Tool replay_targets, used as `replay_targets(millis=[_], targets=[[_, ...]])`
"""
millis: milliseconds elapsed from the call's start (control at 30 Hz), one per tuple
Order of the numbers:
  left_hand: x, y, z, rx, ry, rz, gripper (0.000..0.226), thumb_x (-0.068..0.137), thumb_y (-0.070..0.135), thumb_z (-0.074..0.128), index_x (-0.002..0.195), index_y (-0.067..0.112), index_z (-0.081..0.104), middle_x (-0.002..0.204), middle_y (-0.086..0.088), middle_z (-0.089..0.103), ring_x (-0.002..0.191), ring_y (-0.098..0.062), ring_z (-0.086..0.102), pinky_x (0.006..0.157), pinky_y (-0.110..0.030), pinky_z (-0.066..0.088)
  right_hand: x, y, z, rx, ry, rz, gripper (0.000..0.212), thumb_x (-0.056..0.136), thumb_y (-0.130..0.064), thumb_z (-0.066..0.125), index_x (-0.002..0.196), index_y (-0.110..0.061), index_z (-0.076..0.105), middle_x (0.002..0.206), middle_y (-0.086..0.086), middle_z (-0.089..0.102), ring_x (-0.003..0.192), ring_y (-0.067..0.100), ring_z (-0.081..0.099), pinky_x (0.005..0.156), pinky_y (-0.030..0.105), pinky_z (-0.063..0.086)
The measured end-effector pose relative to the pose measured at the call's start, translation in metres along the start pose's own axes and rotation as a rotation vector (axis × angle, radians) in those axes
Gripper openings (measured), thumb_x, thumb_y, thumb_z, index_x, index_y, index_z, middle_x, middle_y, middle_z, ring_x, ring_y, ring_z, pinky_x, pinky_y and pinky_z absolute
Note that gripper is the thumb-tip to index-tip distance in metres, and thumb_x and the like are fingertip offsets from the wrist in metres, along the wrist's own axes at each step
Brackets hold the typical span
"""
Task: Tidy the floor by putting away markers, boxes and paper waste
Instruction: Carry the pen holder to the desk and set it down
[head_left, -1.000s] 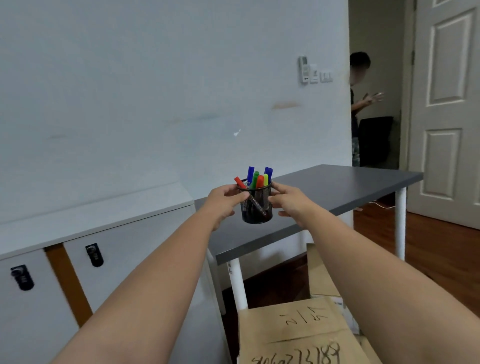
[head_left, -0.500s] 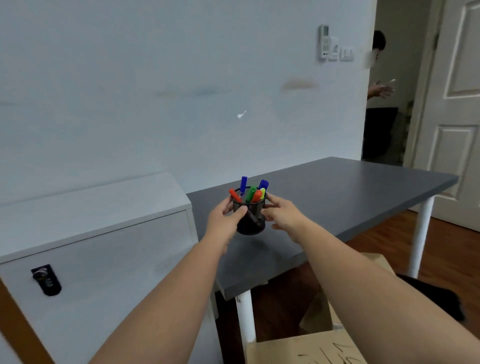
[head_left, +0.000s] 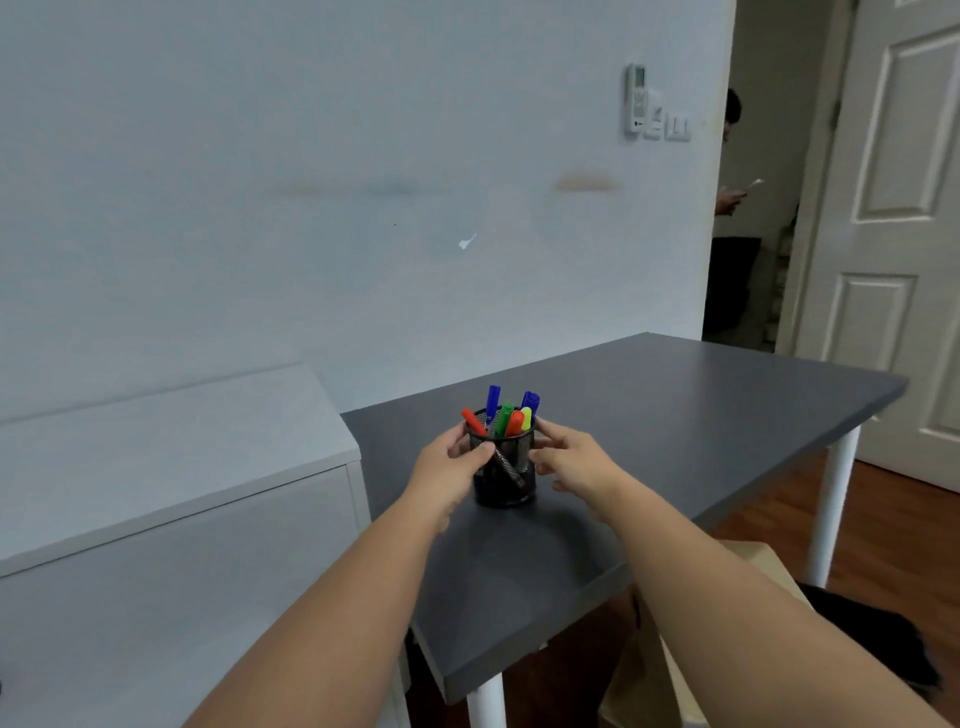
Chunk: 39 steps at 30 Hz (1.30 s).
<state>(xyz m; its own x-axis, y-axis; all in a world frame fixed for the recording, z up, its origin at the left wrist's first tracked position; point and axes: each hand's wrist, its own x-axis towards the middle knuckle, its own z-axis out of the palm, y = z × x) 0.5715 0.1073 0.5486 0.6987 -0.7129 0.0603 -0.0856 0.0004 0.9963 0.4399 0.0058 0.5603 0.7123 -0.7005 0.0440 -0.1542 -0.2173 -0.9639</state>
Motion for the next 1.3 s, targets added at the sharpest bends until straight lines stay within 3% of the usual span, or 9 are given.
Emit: replay_targets(millis=[167, 367, 467, 700, 833, 1000, 1100, 1200, 1300], targets=[[0.026, -0.009, 0.011, -0.040, -0.029, -0.023, 0.052, 0.093, 0.011, 0.063, 0.142, 0.021, 0.049, 0.134, 0.001, 0.060, 0.123, -0.018, 0.055, 0.107, -0.043, 0.044, 0.024, 0.011, -0.006, -0.026, 0.016, 0.007, 0.060, 0.095, 0.000, 0.048, 0.149, -0.023, 0.034, 0.115, 0.001, 0.057, 0.077, 0.006, 0.052, 0.061, 0.018, 0.040], [0.068, -0.020, 0.005, -0.097, 0.000, -0.012, 0.045, 0.097, 0.011, 0.058, 0.139, 0.024, 0.053, 0.132, 0.002, 0.062, 0.119, -0.015, 0.058, 0.107, -0.040, 0.044, 0.062, 0.023, 0.008, 0.070, -0.024, 0.030, 0.073, 0.090, 0.007, 0.050, 0.149, -0.031, 0.031, 0.112, -0.003, 0.062, 0.084, 0.014, 0.061, 0.075, 0.027, 0.050], [0.087, -0.025, 0.004, -0.096, 0.093, 0.012, 0.043, 0.099, 0.015, 0.053, 0.142, 0.024, 0.050, 0.134, 0.005, 0.059, 0.118, -0.010, 0.054, 0.099, -0.027, 0.041, 0.082, 0.027, 0.019, 0.089, -0.032, 0.031, 0.076, 0.088, 0.011, 0.048, 0.148, -0.033, 0.033, 0.112, -0.002, 0.061, 0.092, 0.014, 0.062, 0.074, 0.024, 0.050], [0.132, -0.045, 0.007, -0.219, 0.418, 0.014, 0.033, 0.099, 0.020, 0.054, 0.132, 0.015, 0.054, 0.128, 0.000, 0.062, 0.105, -0.010, 0.058, 0.087, -0.024, 0.044, 0.140, 0.028, 0.040, 0.064, -0.072, 0.031, 0.084, 0.086, 0.014, 0.048, 0.147, -0.040, 0.031, 0.132, 0.003, 0.055, 0.101, 0.018, 0.065, 0.085, 0.030, 0.055], [0.167, -0.050, 0.006, -0.260, 0.583, 0.028, 0.020, 0.099, 0.017, 0.053, 0.118, 0.018, 0.057, 0.119, 0.000, 0.064, 0.099, -0.012, 0.059, 0.082, -0.025, 0.045, 0.182, 0.029, 0.057, 0.094, -0.103, 0.012, 0.080, 0.087, 0.012, 0.049, 0.146, -0.040, 0.034, 0.126, -0.001, 0.058, 0.099, 0.015, 0.064, 0.083, 0.027, 0.054], [0.215, -0.054, 0.000, -0.388, 0.665, -0.032, 0.025, 0.099, 0.018, 0.051, 0.122, 0.018, 0.060, 0.119, -0.002, 0.066, 0.106, -0.019, 0.064, 0.084, -0.030, 0.052, 0.230, 0.032, 0.073, 0.152, -0.128, 0.016, 0.073, 0.089, 0.010, 0.046, 0.146, -0.035, 0.037, 0.102, -0.010, 0.058, 0.101, 0.015, 0.062, 0.089, 0.030, 0.052], [0.242, -0.059, -0.002, -0.417, 0.698, -0.016, 0.026, 0.099, 0.017, 0.052, 0.122, 0.018, 0.063, 0.117, -0.001, 0.067, 0.101, -0.016, 0.064, 0.079, -0.027, 0.051, 0.257, 0.033, 0.078, 0.237, -0.117, 0.020, 0.060, 0.095, 0.005, 0.041, 0.146, -0.028, 0.040, 0.108, 0.005, 0.062, 0.096, 0.026, 0.059, 0.085, 0.029, 0.053], [0.263, -0.060, -0.008, -0.439, 0.753, -0.015, 0.026, 0.099, 0.016, 0.050, 0.121, 0.016, 0.065, 0.110, 0.000, 0.068, 0.095, -0.015, 0.064, 0.078, -0.027, 0.050, 0.284, 0.031, 0.086, 0.244, -0.111, 0.038, 0.052, 0.098, -0.004, 0.039, 0.145, -0.027, 0.041, 0.128, 0.025, 0.058, 0.104, 0.039, 0.060, 0.100, 0.045, 0.046], [0.282, -0.059, -0.017, -0.509, 0.825, -0.059, 0.031, 0.100, 0.020, 0.047, 0.124, 0.013, 0.065, 0.115, -0.003, 0.068, 0.101, -0.019, 0.064, 0.086, -0.032, 0.052, 0.309, 0.032, 0.098, 0.254, -0.129, 0.048, 0.046, 0.099, -0.012, 0.041, 0.144, -0.025, 0.043, 0.101, 0.004, 0.067, 0.089, 0.026, 0.062, 0.087, 0.032, 0.051]])
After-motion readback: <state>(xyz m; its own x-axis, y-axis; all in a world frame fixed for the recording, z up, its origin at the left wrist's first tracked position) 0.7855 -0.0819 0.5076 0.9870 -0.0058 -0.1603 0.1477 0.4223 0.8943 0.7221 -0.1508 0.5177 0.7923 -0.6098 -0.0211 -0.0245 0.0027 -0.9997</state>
